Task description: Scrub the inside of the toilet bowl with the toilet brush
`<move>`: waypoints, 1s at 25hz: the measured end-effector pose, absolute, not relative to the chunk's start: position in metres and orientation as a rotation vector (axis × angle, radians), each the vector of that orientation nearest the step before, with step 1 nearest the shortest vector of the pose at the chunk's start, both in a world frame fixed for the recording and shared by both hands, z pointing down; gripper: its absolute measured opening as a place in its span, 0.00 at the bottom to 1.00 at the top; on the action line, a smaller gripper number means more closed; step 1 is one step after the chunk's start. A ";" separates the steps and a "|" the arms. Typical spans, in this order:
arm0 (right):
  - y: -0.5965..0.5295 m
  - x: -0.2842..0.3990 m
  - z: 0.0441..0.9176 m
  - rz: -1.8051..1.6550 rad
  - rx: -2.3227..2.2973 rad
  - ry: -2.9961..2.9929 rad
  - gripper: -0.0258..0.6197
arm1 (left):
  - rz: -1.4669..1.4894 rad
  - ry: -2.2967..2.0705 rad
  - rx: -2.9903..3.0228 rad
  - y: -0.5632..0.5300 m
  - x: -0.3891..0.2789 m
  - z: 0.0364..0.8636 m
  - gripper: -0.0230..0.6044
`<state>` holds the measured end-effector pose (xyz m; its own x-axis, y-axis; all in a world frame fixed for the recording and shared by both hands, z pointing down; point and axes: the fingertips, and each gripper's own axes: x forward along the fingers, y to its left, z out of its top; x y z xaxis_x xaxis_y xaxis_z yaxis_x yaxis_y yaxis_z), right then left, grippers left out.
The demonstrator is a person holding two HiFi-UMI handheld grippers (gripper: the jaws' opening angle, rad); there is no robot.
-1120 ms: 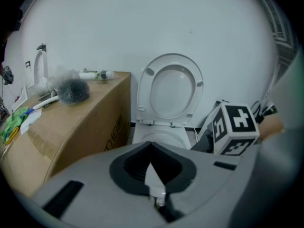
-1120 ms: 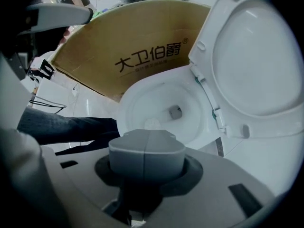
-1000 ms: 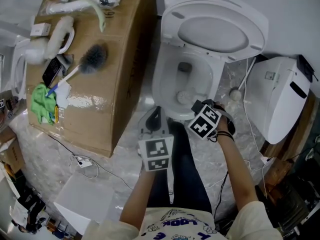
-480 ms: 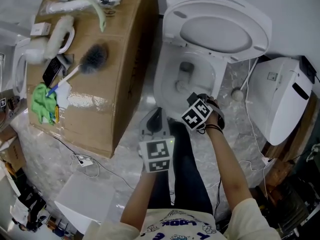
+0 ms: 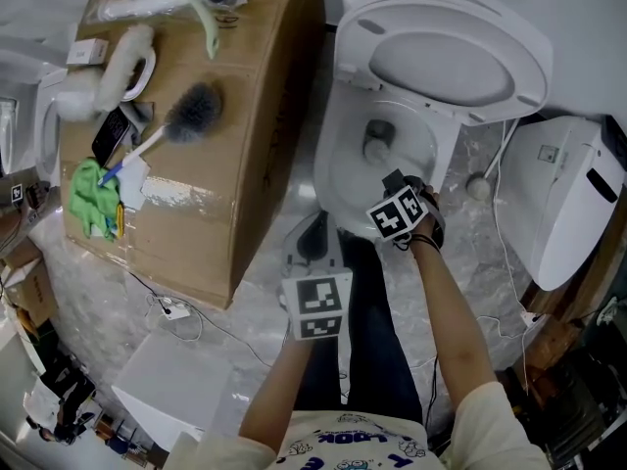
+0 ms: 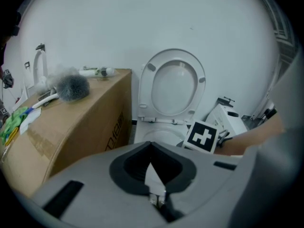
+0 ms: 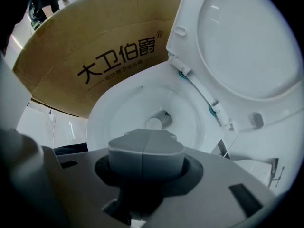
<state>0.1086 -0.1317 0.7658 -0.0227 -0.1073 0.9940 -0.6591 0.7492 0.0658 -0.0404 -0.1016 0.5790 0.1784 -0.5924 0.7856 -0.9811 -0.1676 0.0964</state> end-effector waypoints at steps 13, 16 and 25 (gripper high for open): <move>-0.146 0.115 0.760 0.616 0.811 -1.545 0.29 | 0.823 -1.486 1.853 -0.108 -0.047 0.576 0.04; -0.141 0.115 0.745 0.636 0.848 -1.551 0.29 | 0.820 -1.487 1.861 -0.109 -0.046 0.573 0.04; -0.124 0.129 0.665 0.731 0.999 -1.590 0.29 | 0.776 -1.507 1.877 -0.116 -0.043 0.547 0.04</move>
